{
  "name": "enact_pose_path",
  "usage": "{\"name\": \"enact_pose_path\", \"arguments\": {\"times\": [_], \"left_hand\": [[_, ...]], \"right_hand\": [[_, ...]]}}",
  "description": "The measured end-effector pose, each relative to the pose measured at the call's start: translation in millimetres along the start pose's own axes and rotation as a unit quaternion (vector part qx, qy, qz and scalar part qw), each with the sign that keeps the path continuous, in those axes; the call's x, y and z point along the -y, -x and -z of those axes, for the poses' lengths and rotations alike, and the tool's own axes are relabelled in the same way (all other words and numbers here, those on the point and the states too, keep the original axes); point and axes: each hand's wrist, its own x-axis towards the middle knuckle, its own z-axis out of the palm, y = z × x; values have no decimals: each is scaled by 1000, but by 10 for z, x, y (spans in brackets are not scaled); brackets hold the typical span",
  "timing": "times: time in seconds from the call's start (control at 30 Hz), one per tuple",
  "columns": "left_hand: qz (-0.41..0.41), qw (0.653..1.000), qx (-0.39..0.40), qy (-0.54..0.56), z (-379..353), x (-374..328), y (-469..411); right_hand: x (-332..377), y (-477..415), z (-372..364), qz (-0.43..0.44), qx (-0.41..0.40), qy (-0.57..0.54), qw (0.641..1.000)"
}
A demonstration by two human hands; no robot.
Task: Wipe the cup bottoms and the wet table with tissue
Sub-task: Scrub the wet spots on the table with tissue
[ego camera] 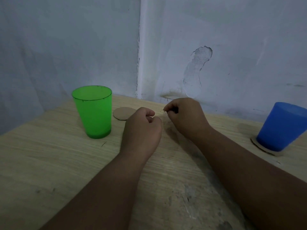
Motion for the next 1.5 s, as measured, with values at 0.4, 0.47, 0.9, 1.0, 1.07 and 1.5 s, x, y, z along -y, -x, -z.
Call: {"name": "enact_pose_path", "arguments": {"times": [0.4, 0.47, 0.9, 1.0, 1.07, 1.5], "left_hand": [[0, 1000, 8, -3, 8, -9, 12], [1, 1000, 4, -1, 8, -8, 7], [-1, 1000, 3, -8, 3, -8, 2], [-3, 1000, 5, -6, 5, -4, 3], [-4, 1000, 3, -4, 4, 1, 2], [5, 998, -45, 38, 27, -14, -1]], "right_hand": [[48, 151, 250, 108, 225, 135, 959], [5, 171, 299, 97, 204, 110, 968], [117, 219, 263, 89, 232, 210, 945], [116, 191, 263, 101, 253, 213, 938], [123, 186, 254, 97, 256, 221, 936], [136, 222, 263, 174, 253, 115, 945]]}}
